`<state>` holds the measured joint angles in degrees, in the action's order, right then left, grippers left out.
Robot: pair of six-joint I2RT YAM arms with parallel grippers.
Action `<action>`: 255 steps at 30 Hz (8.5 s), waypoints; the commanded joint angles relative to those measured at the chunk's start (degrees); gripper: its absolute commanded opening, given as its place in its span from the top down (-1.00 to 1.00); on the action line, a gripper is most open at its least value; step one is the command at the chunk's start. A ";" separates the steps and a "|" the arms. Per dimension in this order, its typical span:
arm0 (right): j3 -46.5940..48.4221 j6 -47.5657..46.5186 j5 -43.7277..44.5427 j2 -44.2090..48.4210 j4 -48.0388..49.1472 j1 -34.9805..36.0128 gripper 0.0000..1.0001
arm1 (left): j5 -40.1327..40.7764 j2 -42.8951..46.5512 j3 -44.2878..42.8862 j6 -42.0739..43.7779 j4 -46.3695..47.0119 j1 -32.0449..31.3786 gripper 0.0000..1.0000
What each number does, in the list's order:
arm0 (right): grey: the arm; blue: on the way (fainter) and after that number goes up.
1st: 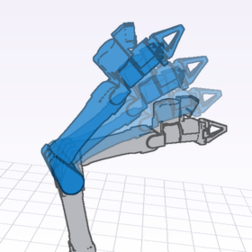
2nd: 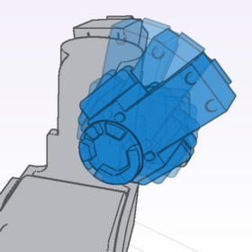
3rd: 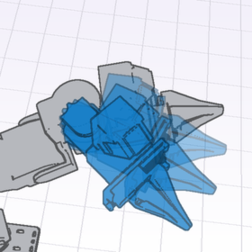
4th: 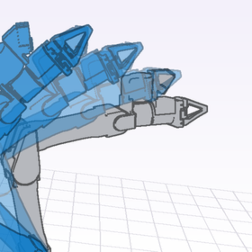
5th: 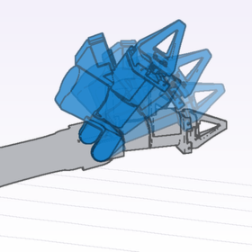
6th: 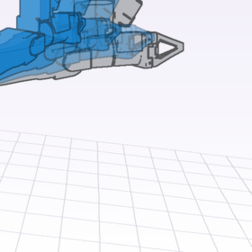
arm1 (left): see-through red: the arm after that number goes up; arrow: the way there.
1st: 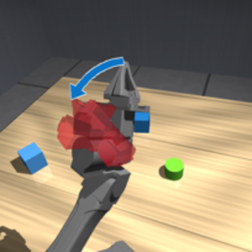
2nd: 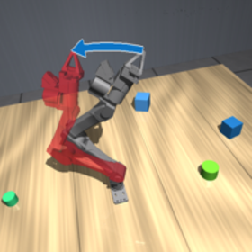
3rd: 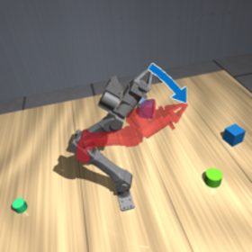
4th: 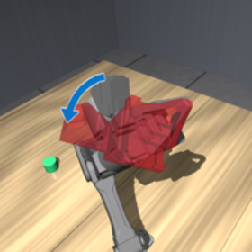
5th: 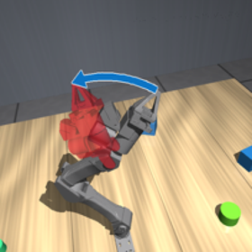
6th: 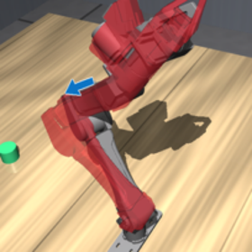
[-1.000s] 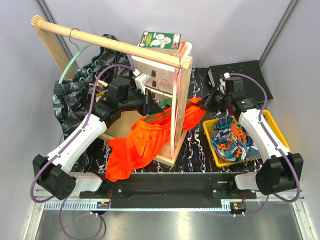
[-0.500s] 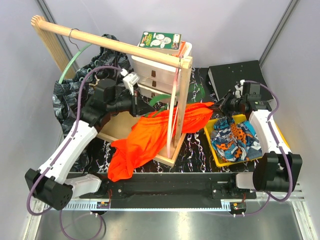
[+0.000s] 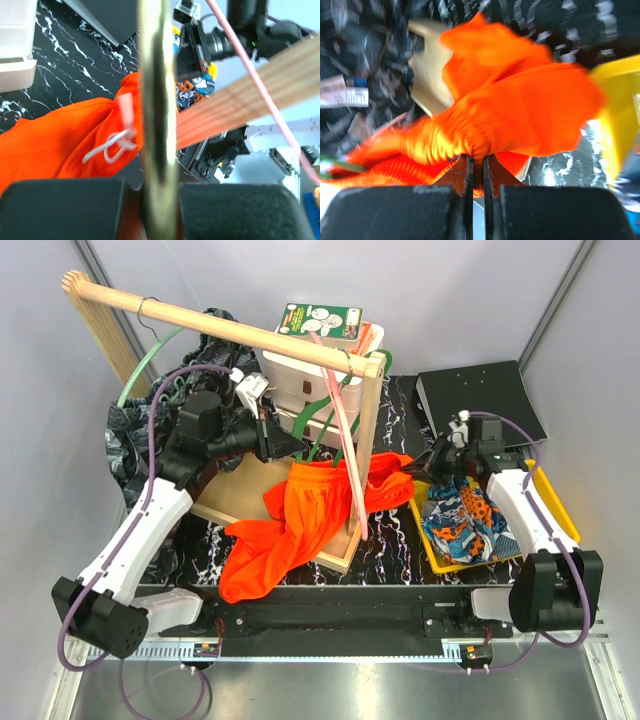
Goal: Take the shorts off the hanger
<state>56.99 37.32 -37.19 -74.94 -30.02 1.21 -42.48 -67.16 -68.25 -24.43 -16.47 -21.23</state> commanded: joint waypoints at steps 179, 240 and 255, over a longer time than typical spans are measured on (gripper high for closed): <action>7.34 -3.92 53.37 29.84 -26.67 -3.32 -0.99 | 20.68 16.80 -28.07 26.26 -37.14 -1.53 1.00; 6.29 -5.42 50.02 33.54 -25.17 -3.32 -1.00 | 30.35 -11.33 -47.86 16.08 -32.13 -5.92 0.75; 5.94 -5.94 49.32 33.63 -25.09 -3.32 -0.99 | 30.08 -4.84 -45.05 18.10 -33.36 -5.57 -0.28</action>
<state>62.67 32.67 12.64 -41.52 -57.67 -2.00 -13.26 -77.52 -113.80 -6.85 -51.59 -26.96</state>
